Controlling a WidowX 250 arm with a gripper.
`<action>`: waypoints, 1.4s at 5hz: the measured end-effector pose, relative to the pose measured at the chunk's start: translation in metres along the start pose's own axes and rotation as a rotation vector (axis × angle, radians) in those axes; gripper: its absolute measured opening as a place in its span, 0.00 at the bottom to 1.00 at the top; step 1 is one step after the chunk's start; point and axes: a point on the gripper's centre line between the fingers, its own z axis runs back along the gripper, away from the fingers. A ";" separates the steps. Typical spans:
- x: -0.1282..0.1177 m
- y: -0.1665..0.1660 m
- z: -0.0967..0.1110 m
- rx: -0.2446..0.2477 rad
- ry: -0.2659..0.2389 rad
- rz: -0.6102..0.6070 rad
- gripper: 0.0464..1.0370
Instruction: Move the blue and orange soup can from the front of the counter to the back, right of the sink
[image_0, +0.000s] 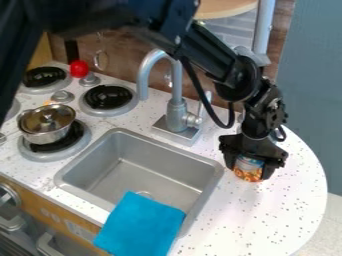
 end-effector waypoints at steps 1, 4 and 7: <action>0.014 -0.006 -0.005 0.001 -0.005 0.014 0.97; -0.007 -0.028 0.075 -0.056 -0.063 -0.044 0.97; -0.106 -0.006 0.198 -0.106 0.002 -0.144 0.97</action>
